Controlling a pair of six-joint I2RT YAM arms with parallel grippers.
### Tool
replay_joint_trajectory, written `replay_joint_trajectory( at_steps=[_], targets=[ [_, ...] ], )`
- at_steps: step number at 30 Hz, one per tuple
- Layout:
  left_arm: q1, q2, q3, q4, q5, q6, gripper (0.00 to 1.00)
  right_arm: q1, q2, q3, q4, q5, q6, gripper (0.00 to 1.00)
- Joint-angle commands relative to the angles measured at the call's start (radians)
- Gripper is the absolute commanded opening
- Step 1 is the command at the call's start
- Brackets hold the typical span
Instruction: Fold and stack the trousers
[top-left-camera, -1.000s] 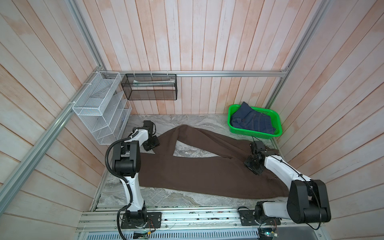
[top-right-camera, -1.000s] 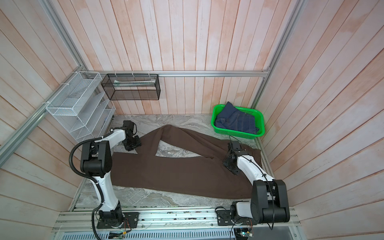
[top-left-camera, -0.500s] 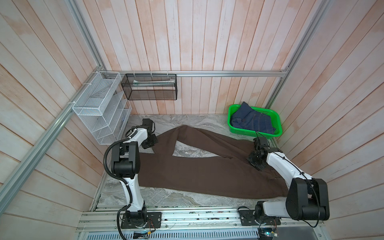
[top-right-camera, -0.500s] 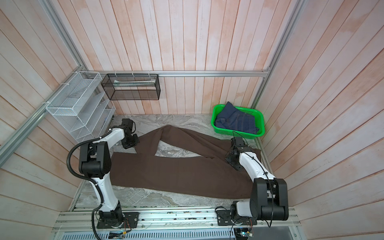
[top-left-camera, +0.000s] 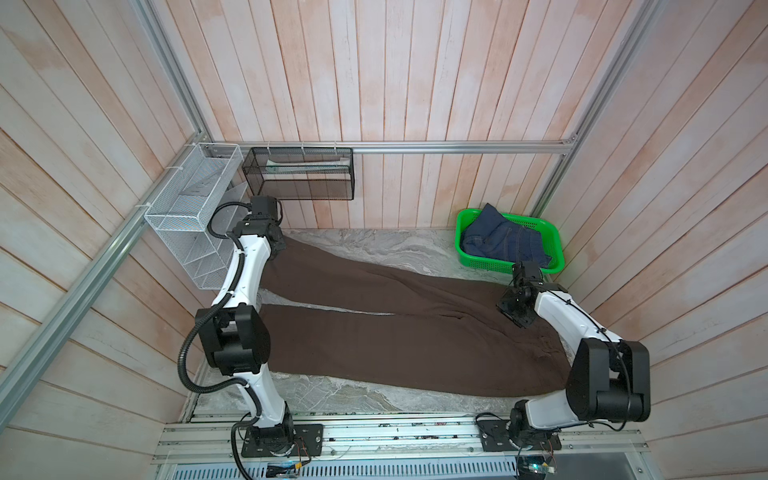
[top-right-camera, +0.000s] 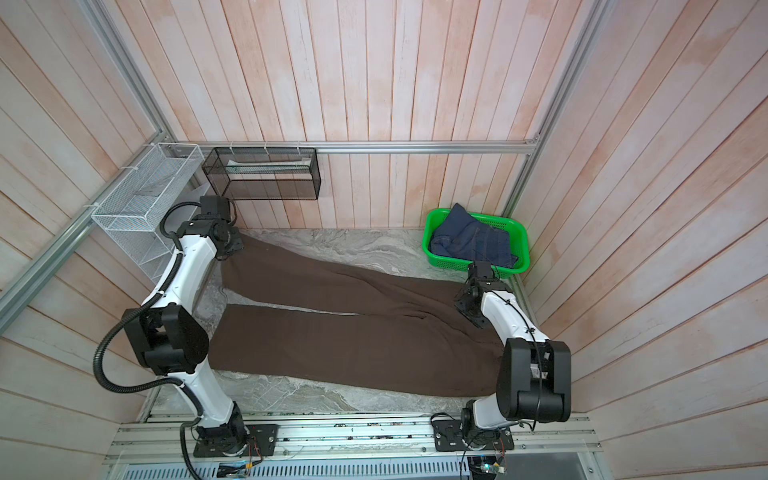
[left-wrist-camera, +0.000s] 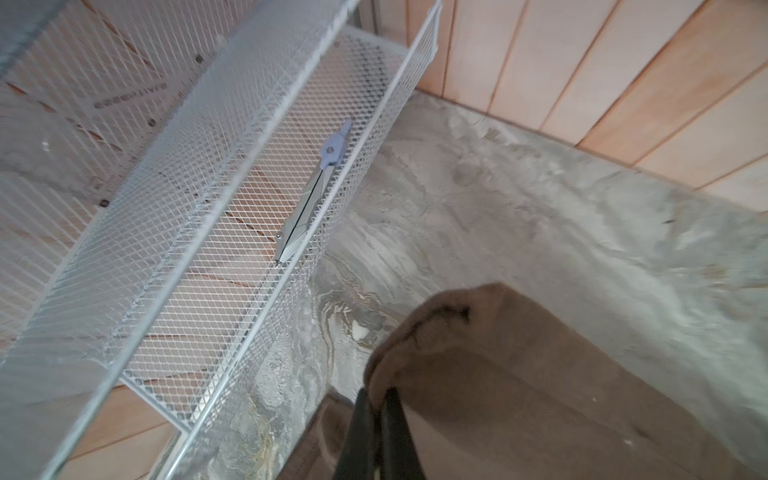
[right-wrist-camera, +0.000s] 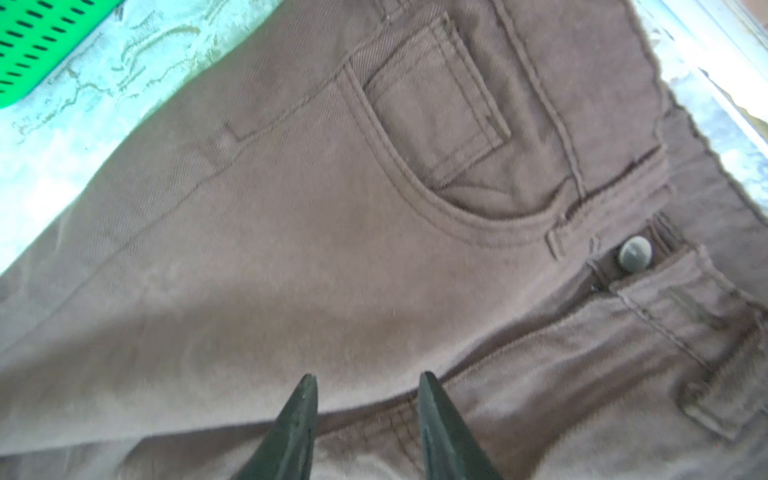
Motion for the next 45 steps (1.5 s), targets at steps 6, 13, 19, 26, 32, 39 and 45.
replay_joint_trajectory(
  at_steps=[6, 13, 19, 26, 32, 39, 45],
  targets=[
    [0.001, 0.126, -0.005, -0.047, -0.065, 0.009, 0.0, -0.049, 0.053, 0.072, 0.011, -0.012, -0.041, 0.42],
    [0.008, 0.084, -0.052, -0.037, -0.077, 0.013, 0.0, -0.221, -0.059, -0.02, 0.033, -0.128, 0.001, 0.47],
    [0.005, 0.056, -0.109, -0.021, -0.05, -0.002, 0.0, -0.422, -0.164, -0.133, 0.089, -0.155, -0.006, 0.47],
    [-0.006, 0.017, -0.161, 0.008, -0.026, -0.018, 0.0, -0.584, -0.128, -0.173, 0.203, -0.396, -0.056, 0.46],
    [-0.035, 0.015, -0.177, 0.036, 0.004, -0.028, 0.0, -0.621, -0.069, -0.16, 0.32, -0.537, -0.072, 0.45],
    [-0.064, 0.033, -0.177, 0.065, 0.028, -0.027, 0.0, -0.617, 0.017, -0.096, 0.399, -0.495, -0.115, 0.46],
    [-0.066, 0.041, -0.181, 0.085, 0.032, -0.023, 0.0, -0.582, 0.15, -0.007, 0.403, -0.494, -0.188, 0.45]
  ],
)
